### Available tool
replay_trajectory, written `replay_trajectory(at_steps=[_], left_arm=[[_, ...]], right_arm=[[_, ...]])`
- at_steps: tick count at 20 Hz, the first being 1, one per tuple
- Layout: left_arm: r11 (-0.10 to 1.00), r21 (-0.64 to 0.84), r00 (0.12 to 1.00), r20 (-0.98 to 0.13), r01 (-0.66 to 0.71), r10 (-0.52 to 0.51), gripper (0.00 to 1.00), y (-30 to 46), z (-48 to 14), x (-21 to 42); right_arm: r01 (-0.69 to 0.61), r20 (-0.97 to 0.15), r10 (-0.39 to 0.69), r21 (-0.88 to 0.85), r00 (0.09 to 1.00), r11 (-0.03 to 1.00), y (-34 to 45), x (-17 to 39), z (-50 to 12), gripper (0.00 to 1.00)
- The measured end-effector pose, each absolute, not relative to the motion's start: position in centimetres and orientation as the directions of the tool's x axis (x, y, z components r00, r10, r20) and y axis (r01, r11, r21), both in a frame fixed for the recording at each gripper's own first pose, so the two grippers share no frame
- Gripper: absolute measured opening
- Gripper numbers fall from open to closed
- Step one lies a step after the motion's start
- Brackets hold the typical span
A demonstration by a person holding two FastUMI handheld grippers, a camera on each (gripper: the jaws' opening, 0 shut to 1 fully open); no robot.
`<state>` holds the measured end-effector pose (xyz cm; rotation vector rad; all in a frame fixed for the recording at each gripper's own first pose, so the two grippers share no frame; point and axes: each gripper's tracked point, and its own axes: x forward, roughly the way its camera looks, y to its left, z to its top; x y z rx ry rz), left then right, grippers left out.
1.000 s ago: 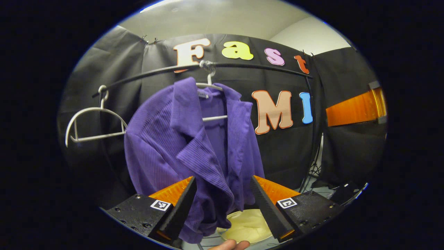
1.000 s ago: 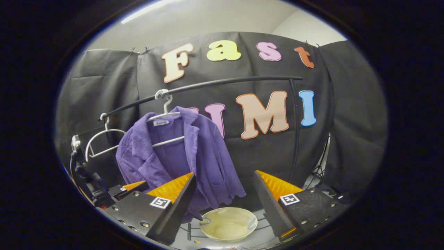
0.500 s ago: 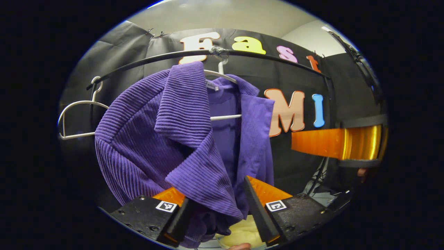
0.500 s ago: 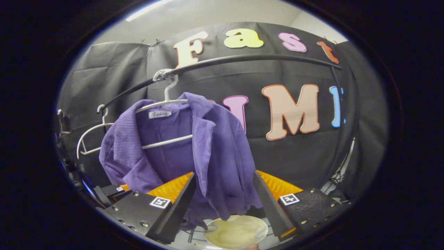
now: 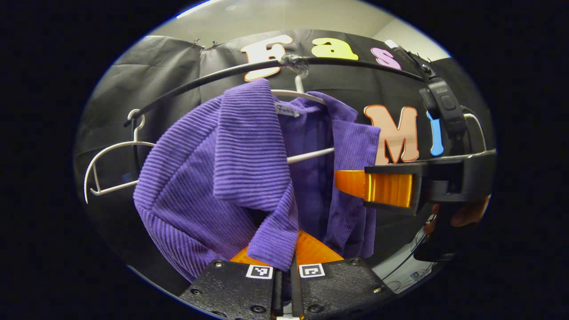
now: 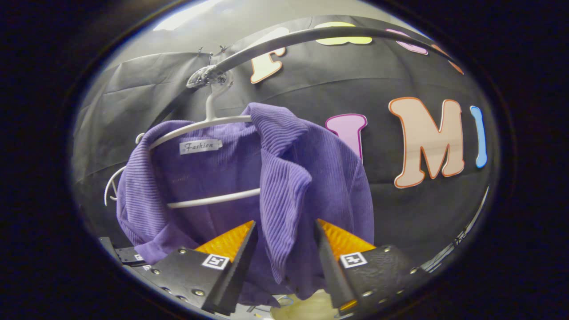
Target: Grasp the clothes on the hanger with both hands and then place them into the laundry hamper below.
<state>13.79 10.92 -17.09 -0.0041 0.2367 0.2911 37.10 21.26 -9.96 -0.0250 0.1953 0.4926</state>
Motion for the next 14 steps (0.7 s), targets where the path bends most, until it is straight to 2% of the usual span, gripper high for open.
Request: replay_trajectory(at_steps=[1, 2, 3, 4, 7, 9, 10, 12, 14], left_arm=[[0.959, 0.010, 0.926, -0.256, -0.284, 0.277, 0.07, 10.7, -17.2, 13.4], [0.954, -0.012, 0.920, -0.267, -0.299, 0.286, 0.04, 11.0, -17.2, 13.2], [0.948, -0.032, 0.916, -0.271, -0.317, 0.297, 0.05, 11.4, -17.1, 12.9], [0.943, -0.038, 0.911, -0.274, -0.330, 0.308, 0.05, 11.7, -16.9, 12.6], [0.937, -0.033, 0.903, -0.279, -0.349, 0.327, 0.03, 11.9, -16.3, 11.3], [0.938, -0.014, 0.904, -0.269, -0.347, 0.331, 0.00, 11.7, -15.5, 10.4], [0.940, 0.017, 0.908, -0.256, -0.339, 0.332, 0.02, 11.7, -14.9, 9.8], [0.944, 0.073, 0.909, -0.252, -0.323, 0.331, 0.02, 11.7, -14.4, 8.7], [0.943, 0.046, 0.905, -0.268, -0.330, 0.330, 0.03, 11.8, -14.1, 7.7]], right_arm=[[-0.480, -0.189, 0.473, 0.014, 0.860, 0.877, 21.4, 37.4, -9.8, 0.72], [-0.485, -0.185, 0.477, 0.002, 0.859, 0.874, 21.7, 38.0, -9.6, 0.73], [-0.491, -0.188, 0.481, -0.007, 0.856, 0.871, 21.9, 38.1, -9.4, 0.61], [-0.495, -0.199, 0.483, -0.013, 0.853, 0.869, 22.0, 38.2, -9.5, 0.55], [-0.512, -0.200, 0.506, 0.022, 0.839, 0.859, 22.4, 37.9, -9.3, 0.03], [-0.527, -0.233, 0.524, 0.055, 0.819, 0.848, 22.3, 37.3, -9.7, 0.05], [-0.547, -0.250, 0.546, 0.074, 0.800, 0.834, 22.6, 36.7, -10.0, 0.05], [-0.500, -0.211, 0.493, 0.026, 0.844, 0.866, 20.8, 36.8, -8.7, 0.05], [-0.494, -0.181, 0.488, 0.011, 0.854, 0.869, 20.0, 36.1, -7.5, 0.05]])
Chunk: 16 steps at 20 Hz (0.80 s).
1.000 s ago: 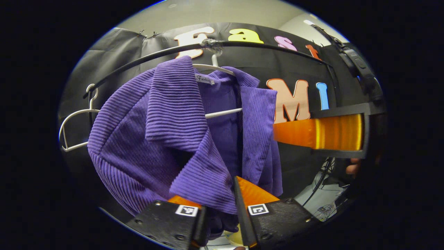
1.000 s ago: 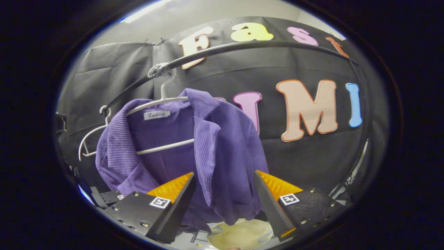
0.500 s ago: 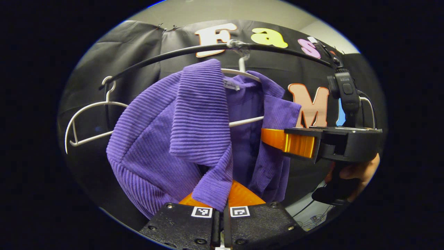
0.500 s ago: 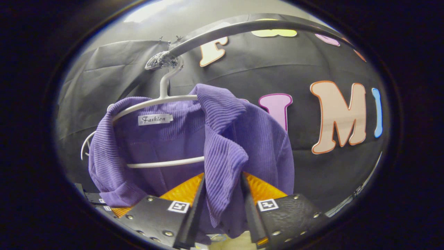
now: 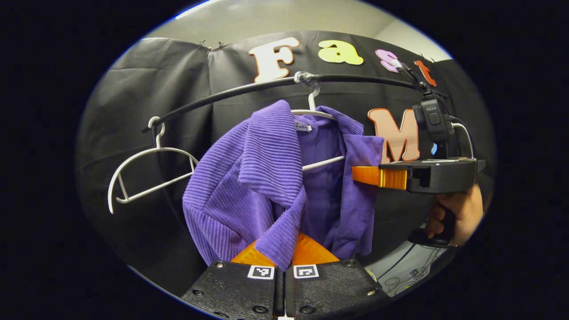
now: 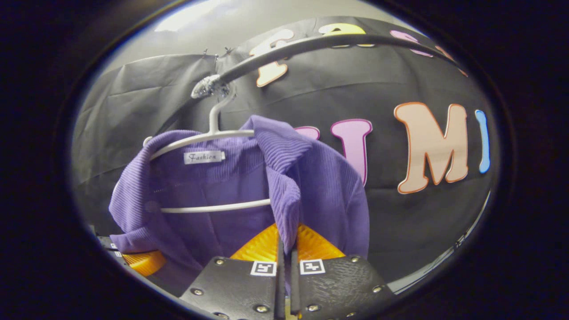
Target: Grasp the clothes on the hanger with both hands and then place them into the laundry hamper below.
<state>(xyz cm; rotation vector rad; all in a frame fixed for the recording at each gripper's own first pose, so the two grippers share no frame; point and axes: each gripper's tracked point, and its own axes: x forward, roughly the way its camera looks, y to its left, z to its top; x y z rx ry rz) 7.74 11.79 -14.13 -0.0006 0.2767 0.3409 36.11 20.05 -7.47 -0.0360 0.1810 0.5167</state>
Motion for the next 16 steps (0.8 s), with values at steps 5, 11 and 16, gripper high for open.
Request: replay_trajectory(at_steps=[5, 11, 16], left_arm=[[0.952, -0.029, 0.926, -0.242, -0.304, 0.289, 0.00, 13.0, -9.6, 4.7], [0.931, -0.027, 0.912, -0.215, -0.363, 0.349, 0.00, 17.9, -4.6, 2.1], [0.921, 0.009, 0.910, -0.149, -0.390, 0.387, 0.00, 21.9, -1.0, 2.5]], right_arm=[[-0.430, -0.106, 0.422, -0.074, 0.900, 0.900, 17.9, 36.1, -4.5, 0.00], [-0.415, -0.035, 0.416, -0.182, 0.909, 0.891, 17.0, 36.7, -2.3, 0.00], [-0.389, -0.024, 0.388, -0.086, 0.921, 0.917, 16.2, 37.4, -0.8, 0.00]])
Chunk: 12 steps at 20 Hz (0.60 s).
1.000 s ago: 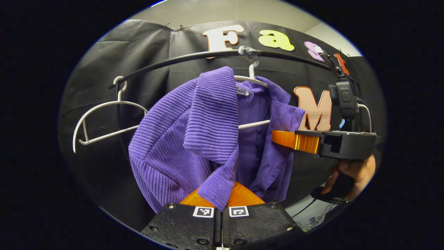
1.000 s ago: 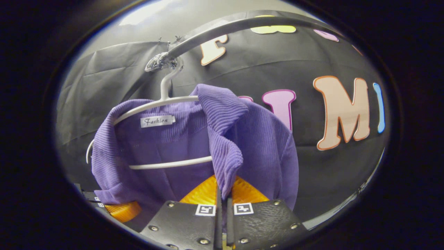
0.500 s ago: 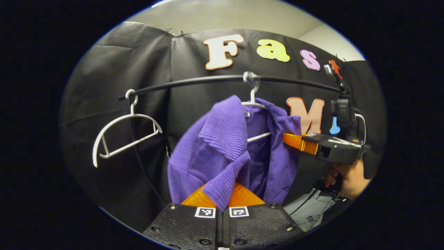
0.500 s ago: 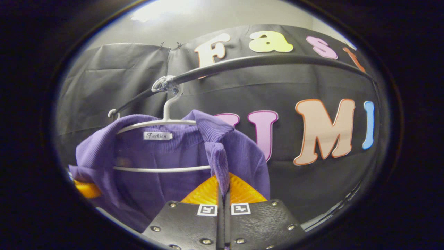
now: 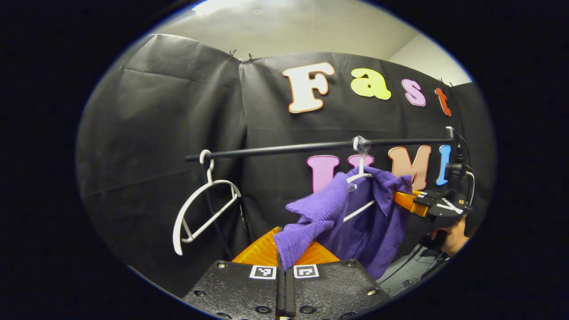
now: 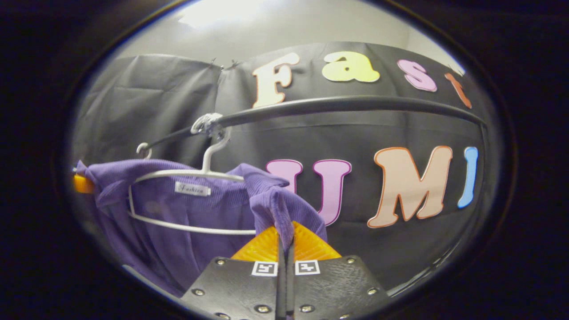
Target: Grasp the clothes on the hanger with both hands and then place them into the laundry hamper below.
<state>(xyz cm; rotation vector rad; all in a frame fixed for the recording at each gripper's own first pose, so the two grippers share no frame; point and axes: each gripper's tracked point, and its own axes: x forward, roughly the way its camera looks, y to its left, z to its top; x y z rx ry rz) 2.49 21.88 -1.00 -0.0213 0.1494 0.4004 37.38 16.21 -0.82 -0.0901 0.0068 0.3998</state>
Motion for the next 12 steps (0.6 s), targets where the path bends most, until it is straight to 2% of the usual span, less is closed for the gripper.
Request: replay_trajectory(at_steps=[3, 6, 7, 8, 12], left_arm=[[0.920, -0.014, 0.912, -0.137, -0.391, 0.386, 0.00, 24.1, -0.2, 3.5], [0.919, 0.012, 0.912, -0.119, -0.393, 0.392, 0.00, 26.4, 0.6, 5.0], [0.919, 0.023, 0.913, -0.107, -0.393, 0.393, 0.00, 27.2, 0.9, 5.6], [0.918, 0.030, 0.913, -0.101, -0.395, 0.396, 0.00, 28.1, 1.1, 6.3], [0.915, 0.040, 0.910, -0.089, -0.402, 0.404, 0.00, 30.6, 1.1, 8.7]], right_arm=[[-0.302, -0.013, 0.302, -0.098, 0.953, 0.948, 14.1, 39.5, 0.4, 0.00], [-0.258, 0.037, 0.261, -0.082, 0.965, 0.963, 13.3, 40.3, 1.7, 0.00], [-0.246, 0.042, 0.251, -0.087, 0.967, 0.965, 13.2, 40.8, 2.0, 0.03], [-0.235, 0.043, 0.239, -0.096, 0.970, 0.967, 13.1, 41.3, 2.1, 0.00], [-0.152, 0.080, 0.165, -0.148, 0.983, 0.977, 12.3, 43.3, 2.8, 0.00]])
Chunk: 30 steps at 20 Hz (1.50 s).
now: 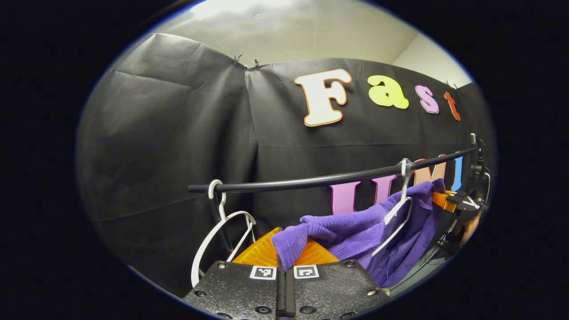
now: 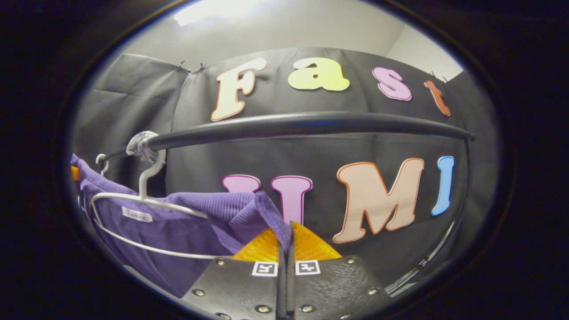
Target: Grasp the clothes on the hanger with both hands and then place them into the laundry hamper below.
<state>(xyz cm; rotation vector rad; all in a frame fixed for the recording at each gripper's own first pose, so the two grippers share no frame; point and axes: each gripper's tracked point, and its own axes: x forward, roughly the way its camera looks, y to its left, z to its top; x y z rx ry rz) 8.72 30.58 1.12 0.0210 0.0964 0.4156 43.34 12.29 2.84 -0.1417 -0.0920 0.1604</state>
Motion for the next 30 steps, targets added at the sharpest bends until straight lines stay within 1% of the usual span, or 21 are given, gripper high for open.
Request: replay_trajectory(at_steps=[4, 7, 12, 14, 15, 16, 17, 20, 24, 26, 28, 30], left_arm=[[0.923, 0.039, 0.921, -0.068, -0.382, 0.384, 0.00, 31.7, 1.3, 12.3], [0.934, 0.008, 0.932, -0.068, -0.357, 0.357, 0.00, 31.5, 0.8, 14.5], [0.941, -0.003, 0.938, -0.080, -0.337, 0.336, 0.00, 31.6, -1.6, 16.2], [0.940, -0.024, 0.935, -0.105, -0.342, 0.338, 0.00, 31.9, -3.1, 16.0], [0.940, -0.038, 0.935, -0.123, -0.339, 0.332, 0.00, 31.9, -4.1, 15.9], [0.940, -0.065, 0.937, -0.128, -0.334, 0.324, 0.00, 31.8, -4.6, 16.0], [0.939, -0.087, 0.938, -0.134, -0.331, 0.319, 0.00, 31.6, -5.0, 16.1], [0.934, -0.112, 0.937, -0.132, -0.338, 0.323, 0.00, 31.7, -5.7, 15.6], [0.940, -0.145, 0.947, -0.135, -0.309, 0.291, 0.00, 31.4, -6.4, 15.7], [0.944, -0.181, 0.957, -0.142, -0.275, 0.251, 0.00, 31.2, -6.7, 16.3], [0.951, -0.186, 0.963, -0.154, -0.246, 0.219, 0.00, 31.3, -6.9, 16.8], [0.953, -0.184, 0.966, -0.147, -0.240, 0.214, 0.00, 31.6, -6.8, 17.1]], right_arm=[[-0.097, 0.124, 0.115, -0.140, 0.986, 0.985, 12.1, 45.4, 3.2, 0.01], [-0.057, 0.130, 0.075, -0.137, 0.989, 0.989, 11.5, 47.3, 2.6, 0.00], [-0.012, 0.131, 0.027, -0.115, 0.991, 0.993, 10.5, 49.0, -0.2, 0.01], [-0.009, 0.117, 0.022, -0.115, 0.993, 0.993, 10.3, 49.2, -1.7, 0.00], [-0.007, 0.113, 0.020, -0.114, 0.993, 0.993, 10.2, 49.3, -2.3, 0.03], [-0.006, 0.101, 0.018, -0.114, 0.995, 0.993, 10.1, 49.3, -3.1, 0.00], [-0.007, 0.079, 0.015, -0.109, 0.997, 0.994, 10.0, 49.3, -4.1, 0.01], [-0.018, 0.033, 0.020, -0.085, 0.999, 0.996, 10.1, 49.6, -6.6, 0.01], [-0.044, -0.039, 0.041, -0.058, 0.998, 0.997, 10.4, 50.4, -9.6, 0.01], [-0.049, -0.049, 0.047, -0.041, 0.998, 0.998, 10.6, 50.8, -9.7, 0.01], [-0.054, -0.053, 0.052, -0.026, 0.997, 0.998, 10.7, 51.4, -9.4, 0.01], [-0.048, -0.043, 0.048, -0.005, 0.998, 0.999, 10.4, 52.5, -8.6, 0.01]])
